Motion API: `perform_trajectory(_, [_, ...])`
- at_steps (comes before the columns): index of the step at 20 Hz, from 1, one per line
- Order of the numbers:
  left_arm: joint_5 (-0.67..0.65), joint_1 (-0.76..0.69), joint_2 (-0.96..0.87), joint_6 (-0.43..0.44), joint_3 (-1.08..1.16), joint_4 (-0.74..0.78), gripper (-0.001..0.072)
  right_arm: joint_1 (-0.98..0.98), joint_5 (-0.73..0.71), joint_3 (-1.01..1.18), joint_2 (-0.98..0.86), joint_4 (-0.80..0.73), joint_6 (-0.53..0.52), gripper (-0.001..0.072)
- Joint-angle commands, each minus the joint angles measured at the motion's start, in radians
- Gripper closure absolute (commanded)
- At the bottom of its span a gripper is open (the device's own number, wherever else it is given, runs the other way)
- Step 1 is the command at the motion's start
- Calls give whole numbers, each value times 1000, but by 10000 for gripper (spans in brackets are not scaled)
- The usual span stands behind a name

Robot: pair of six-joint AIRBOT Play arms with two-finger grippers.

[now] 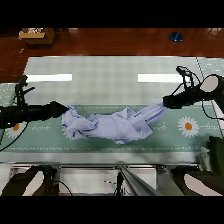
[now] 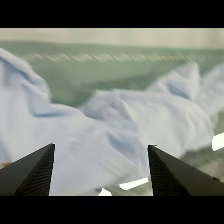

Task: Fold the shirts.

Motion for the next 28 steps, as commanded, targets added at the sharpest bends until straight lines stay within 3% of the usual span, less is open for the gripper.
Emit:
perform_trajectory(1, [-40, -121, -8, -35, -5, -5, 37, 0, -5, 0, 0, -5, 0, 685])
perform_trajectory(4, [-3, -240, -58, -103, -11, 16, 36, 0, -5, 0, 0, -5, 0, 685])
perform_trajectory(8, [22, -350, -156, -113, -10, 43, 36, 0, -4, 0, 0, -5, 0, 685])
perform_trajectory(16, [-18, -311, -101, -131, 138, 369, 34, 0, -5, 0, 0, -6, -5, 685])
perform_trajectory(18, [-22, -320, -105, -124, 125, 372, -13, 0, -5, 0, 0, -6, -5, 685])
perform_trajectory(21, [-41, -407, -145, -71, 60, 391, -13, 0, -5, 0, 0, -5, -5, 685])
perform_trajectory(25, [89, -508, -203, -94, 39, 475, 10, 0, -5, 0, 0, -5, -4, 685])
perform_trajectory(26, [121, -513, -220, -94, 39, 476, 249, 0, -5, 0, 0, -5, -4, 685])
perform_trajectory(27, [142, -511, -236, -94, 40, 476, 559, 0, -3, 0, 0, -5, -4, 685])
perform_trajectory(28, [141, -509, -241, -95, 45, 476, 679, 0, -1, 0, 0, -5, -4, 685])
